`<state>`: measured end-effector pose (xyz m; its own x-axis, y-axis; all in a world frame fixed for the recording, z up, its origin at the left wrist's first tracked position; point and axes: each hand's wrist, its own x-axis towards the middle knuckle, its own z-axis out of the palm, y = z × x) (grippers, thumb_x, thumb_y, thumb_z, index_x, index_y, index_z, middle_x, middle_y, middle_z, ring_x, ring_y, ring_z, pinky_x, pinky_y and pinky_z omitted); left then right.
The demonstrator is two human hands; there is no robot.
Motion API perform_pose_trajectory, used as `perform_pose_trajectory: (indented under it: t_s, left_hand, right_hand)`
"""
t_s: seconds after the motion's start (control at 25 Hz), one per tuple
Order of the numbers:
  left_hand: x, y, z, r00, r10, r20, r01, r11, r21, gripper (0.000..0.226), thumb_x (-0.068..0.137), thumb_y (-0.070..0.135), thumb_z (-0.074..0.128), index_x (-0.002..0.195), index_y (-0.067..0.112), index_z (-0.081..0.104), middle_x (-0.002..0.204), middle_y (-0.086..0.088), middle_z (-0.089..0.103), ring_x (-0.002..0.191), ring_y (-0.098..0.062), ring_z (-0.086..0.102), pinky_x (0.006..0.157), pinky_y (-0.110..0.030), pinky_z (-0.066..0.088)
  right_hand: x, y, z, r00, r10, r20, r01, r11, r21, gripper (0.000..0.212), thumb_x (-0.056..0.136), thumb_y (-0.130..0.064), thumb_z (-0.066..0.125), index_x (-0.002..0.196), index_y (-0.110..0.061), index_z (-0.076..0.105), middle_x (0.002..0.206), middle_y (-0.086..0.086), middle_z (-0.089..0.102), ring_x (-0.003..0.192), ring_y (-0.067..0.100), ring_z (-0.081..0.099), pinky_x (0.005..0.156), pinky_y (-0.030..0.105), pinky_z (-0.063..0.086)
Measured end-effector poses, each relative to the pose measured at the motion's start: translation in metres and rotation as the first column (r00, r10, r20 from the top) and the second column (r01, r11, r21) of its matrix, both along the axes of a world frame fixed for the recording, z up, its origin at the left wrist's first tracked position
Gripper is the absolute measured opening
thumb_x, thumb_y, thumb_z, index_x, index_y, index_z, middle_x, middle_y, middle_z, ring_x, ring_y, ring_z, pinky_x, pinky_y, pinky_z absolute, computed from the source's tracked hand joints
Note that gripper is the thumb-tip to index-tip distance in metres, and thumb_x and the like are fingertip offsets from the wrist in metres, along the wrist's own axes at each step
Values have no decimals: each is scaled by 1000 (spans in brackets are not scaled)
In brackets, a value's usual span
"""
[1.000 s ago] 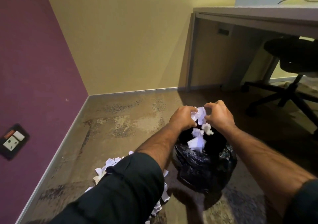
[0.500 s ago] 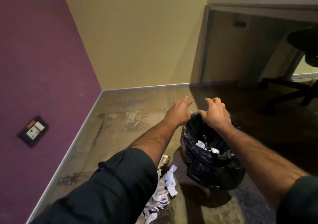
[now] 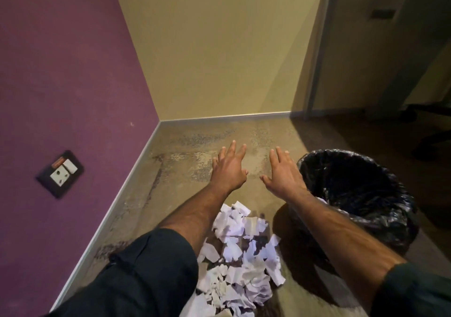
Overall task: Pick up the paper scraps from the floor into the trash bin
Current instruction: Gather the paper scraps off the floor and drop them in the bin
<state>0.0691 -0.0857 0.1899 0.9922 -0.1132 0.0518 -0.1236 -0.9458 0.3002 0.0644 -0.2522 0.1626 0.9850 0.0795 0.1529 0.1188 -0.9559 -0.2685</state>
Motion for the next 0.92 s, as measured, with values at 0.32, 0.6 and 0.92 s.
perform_pose_trajectory:
  t_s: [0.32,0.6,0.92]
  left_hand:
    - [-4,66,-89,993,81,-84,-80,997,13,80,94,55,57,160,37,14,171,2,-4,156,-33,1,119,-65,12]
    - [-24,104,-163,956,166,-244,-162,986,33,84,86,70,57,157,37,24,167,-6,16,150,-36,20,113,-62,31]
    - [-14,106,-215,887,244,-393,-261,965,11,106,71,83,62,157,38,20,170,2,-6,155,-37,-4,115,-68,19]
  right_hand:
    - [2,47,-91,995,42,-86,-43,999,-14,88,92,-54,58,157,-12,15,166,12,14,152,34,15,121,47,22]
    - [-5,58,-161,957,-40,-289,58,997,54,99,86,-65,59,157,-14,12,163,10,18,146,34,24,114,49,31]
    - [-11,82,-210,874,-48,-483,178,958,226,122,70,-65,77,157,-13,9,162,12,19,148,38,20,116,54,29]
